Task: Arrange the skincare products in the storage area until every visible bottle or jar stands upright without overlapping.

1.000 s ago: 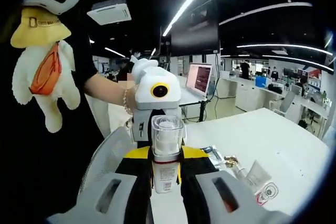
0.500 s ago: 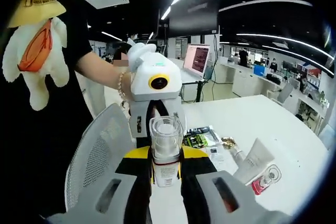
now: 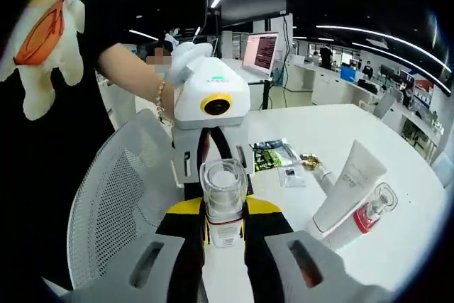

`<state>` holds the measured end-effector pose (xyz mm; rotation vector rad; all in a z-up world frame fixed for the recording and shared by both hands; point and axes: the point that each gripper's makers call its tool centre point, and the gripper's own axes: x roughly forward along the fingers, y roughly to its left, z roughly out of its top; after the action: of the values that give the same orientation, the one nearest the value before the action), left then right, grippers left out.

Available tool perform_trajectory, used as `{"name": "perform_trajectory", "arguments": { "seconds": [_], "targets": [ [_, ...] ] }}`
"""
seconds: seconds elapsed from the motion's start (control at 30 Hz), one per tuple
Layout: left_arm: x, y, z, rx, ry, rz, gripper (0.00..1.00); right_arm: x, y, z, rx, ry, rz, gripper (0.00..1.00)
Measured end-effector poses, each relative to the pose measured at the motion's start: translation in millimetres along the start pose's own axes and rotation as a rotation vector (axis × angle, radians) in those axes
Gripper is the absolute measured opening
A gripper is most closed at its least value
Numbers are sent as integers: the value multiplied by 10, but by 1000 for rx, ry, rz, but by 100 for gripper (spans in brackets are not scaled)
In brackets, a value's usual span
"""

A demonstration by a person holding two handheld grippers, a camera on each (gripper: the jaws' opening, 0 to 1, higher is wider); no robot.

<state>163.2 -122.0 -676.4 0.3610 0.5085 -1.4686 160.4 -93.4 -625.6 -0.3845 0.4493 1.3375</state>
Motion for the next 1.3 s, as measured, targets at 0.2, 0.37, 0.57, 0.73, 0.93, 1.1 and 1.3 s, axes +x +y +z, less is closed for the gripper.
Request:
{"name": "perform_trajectory", "arguments": {
  "seconds": [0.2,0.37,0.57,0.73,0.93,1.1,1.3],
  "targets": [
    [173,34,-190,10,44,-8,20,100,-42,-239,5,56,-12,20],
    [264,55,-244,21,71,0,20,150,-94,-360,1,84,-24,20],
    [375,120,-288,38,87,2,20,186,-189,-489,6,107,-32,20],
    [451,157,-319,39,99,4,20,212,-249,-586,8,126,-33,20],
    [535,219,-384,49,116,4,20,233,-296,-674,5,135,-39,20],
    [577,264,-369,43,109,8,20,213,-344,-695,14,128,-51,20],
    [600,330,-343,55,104,14,20,191,-421,-693,18,120,-67,20]
  ]
}}
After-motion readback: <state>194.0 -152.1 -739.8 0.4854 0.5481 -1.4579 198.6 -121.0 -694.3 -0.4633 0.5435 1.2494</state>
